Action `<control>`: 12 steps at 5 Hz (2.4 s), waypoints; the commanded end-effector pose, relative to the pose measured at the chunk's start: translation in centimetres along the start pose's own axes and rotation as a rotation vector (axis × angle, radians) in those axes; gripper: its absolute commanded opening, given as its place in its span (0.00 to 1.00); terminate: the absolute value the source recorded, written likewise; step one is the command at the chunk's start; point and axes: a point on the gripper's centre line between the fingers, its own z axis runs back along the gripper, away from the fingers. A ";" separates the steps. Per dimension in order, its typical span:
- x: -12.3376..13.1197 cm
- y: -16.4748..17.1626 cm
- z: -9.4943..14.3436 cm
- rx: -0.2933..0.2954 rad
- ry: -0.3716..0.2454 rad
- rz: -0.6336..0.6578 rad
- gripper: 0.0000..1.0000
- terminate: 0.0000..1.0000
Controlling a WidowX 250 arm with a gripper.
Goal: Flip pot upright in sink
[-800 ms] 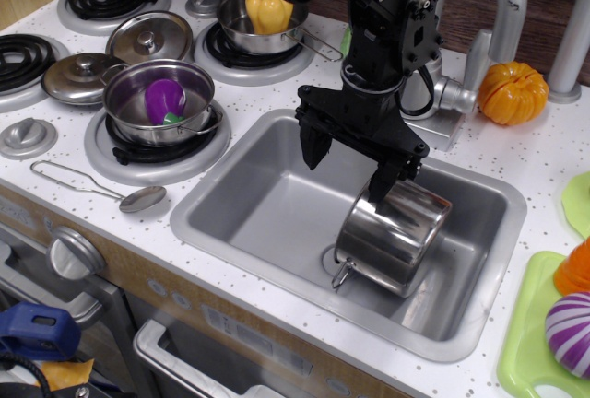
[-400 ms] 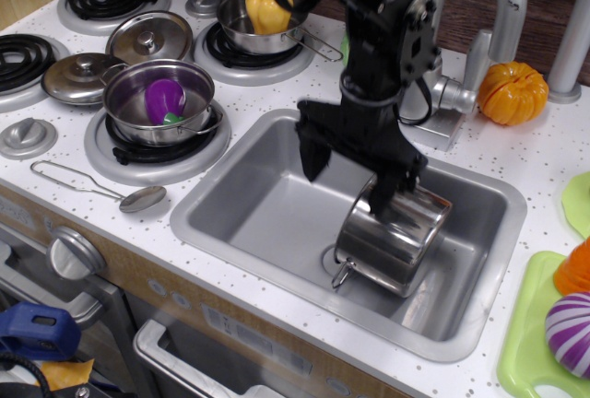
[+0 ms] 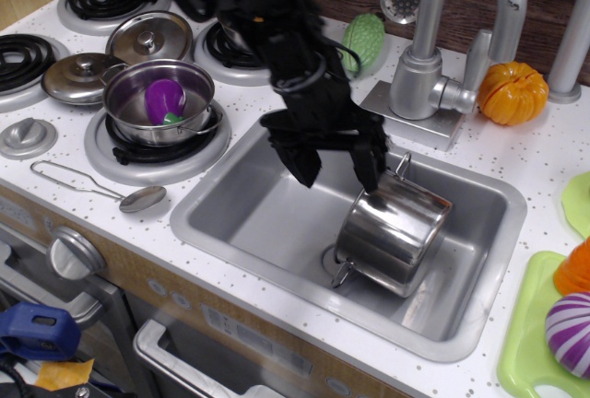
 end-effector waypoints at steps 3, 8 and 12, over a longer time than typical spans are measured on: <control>0.7 -1.7 0.3 -0.254 -0.156 0.026 1.00 0.00; 1.0 -6.0 -2.8 -0.477 -0.261 0.218 1.00 0.00; 1.1 -6.6 -3.2 -0.510 -0.313 0.312 0.00 0.00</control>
